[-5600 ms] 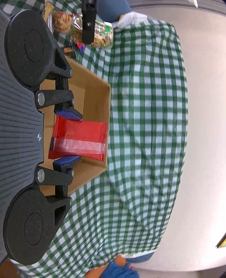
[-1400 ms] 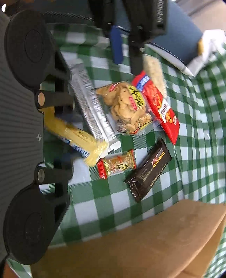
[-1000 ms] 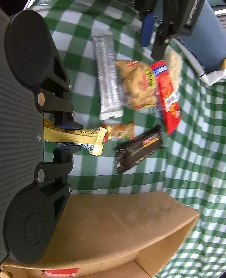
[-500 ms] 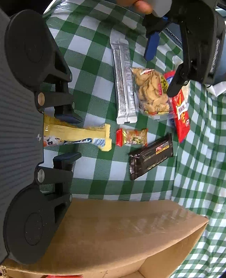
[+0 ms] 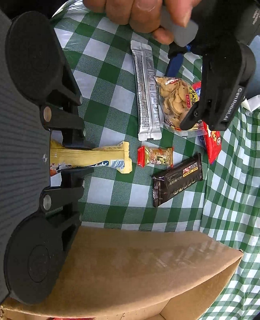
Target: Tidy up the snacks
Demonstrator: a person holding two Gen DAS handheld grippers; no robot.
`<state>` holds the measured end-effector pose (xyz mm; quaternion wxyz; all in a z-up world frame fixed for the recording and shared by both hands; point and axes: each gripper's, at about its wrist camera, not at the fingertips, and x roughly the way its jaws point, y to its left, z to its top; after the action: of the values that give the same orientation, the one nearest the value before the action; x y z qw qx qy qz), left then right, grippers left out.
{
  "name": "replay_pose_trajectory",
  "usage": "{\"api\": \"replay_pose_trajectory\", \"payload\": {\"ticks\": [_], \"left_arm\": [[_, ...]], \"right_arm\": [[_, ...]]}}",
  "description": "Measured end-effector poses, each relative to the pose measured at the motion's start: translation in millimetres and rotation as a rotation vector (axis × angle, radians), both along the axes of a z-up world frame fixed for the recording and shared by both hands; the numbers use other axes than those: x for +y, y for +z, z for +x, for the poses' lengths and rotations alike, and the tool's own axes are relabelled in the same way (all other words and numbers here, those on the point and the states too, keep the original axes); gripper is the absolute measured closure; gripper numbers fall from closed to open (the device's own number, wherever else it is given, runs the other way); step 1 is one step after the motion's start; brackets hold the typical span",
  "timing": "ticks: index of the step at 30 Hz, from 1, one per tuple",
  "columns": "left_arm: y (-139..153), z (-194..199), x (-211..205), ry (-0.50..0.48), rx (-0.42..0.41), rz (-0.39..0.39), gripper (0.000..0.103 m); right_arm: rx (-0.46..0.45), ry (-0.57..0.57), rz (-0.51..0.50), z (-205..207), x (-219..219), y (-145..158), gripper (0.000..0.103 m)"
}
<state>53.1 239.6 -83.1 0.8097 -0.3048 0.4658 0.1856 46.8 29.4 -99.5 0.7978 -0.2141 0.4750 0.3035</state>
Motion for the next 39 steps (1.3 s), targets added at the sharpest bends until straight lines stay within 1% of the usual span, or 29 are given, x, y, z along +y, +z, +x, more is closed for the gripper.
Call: {"api": "replay_pose_trajectory", "payload": {"ticks": [3, 6, 8, 11, 14, 16, 19, 22, 27, 30, 39], "left_arm": [[4, -2, -1, -0.033, -0.013, 0.020, 0.034], [8, -6, -1, -0.060, -0.027, 0.029, 0.039], [11, -12, 2, -0.068, -0.039, 0.021, 0.040], [16, -23, 7, -0.078, -0.065, -0.012, 0.042], [15, -29, 9, -0.101, -0.062, -0.044, 0.042], [14, -29, 9, -0.106, -0.049, -0.037, 0.041], [12, -30, 9, -0.096, -0.040, -0.042, 0.039], [10, -27, 7, -0.089, -0.034, -0.040, 0.035], [7, -19, 0, -0.105, -0.015, -0.014, 0.032], [7, -15, -3, -0.113, -0.010, 0.006, 0.032], [5, -12, -6, -0.129, 0.001, 0.023, 0.033]], "right_arm": [[-0.003, 0.004, 0.008, -1, 0, 1, 0.084], [-0.007, 0.007, 0.019, -3, -1, 3, 0.084], [-0.009, 0.008, 0.019, -4, -1, 4, 0.084], [-0.013, 0.008, 0.008, -5, -2, 3, 0.084], [-0.004, 0.001, -0.004, -4, -3, 1, 0.084], [0.013, 0.001, -0.016, -4, -3, -1, 0.083], [0.010, 0.013, -0.022, -6, -2, -1, 0.082], [0.018, 0.018, -0.022, -8, -3, -1, 0.081], [0.020, 0.021, -0.033, -7, -6, -2, 0.081], [0.019, 0.032, -0.039, -8, -7, -2, 0.080], [0.006, 0.063, -0.051, -11, -7, -3, 0.081]]}}
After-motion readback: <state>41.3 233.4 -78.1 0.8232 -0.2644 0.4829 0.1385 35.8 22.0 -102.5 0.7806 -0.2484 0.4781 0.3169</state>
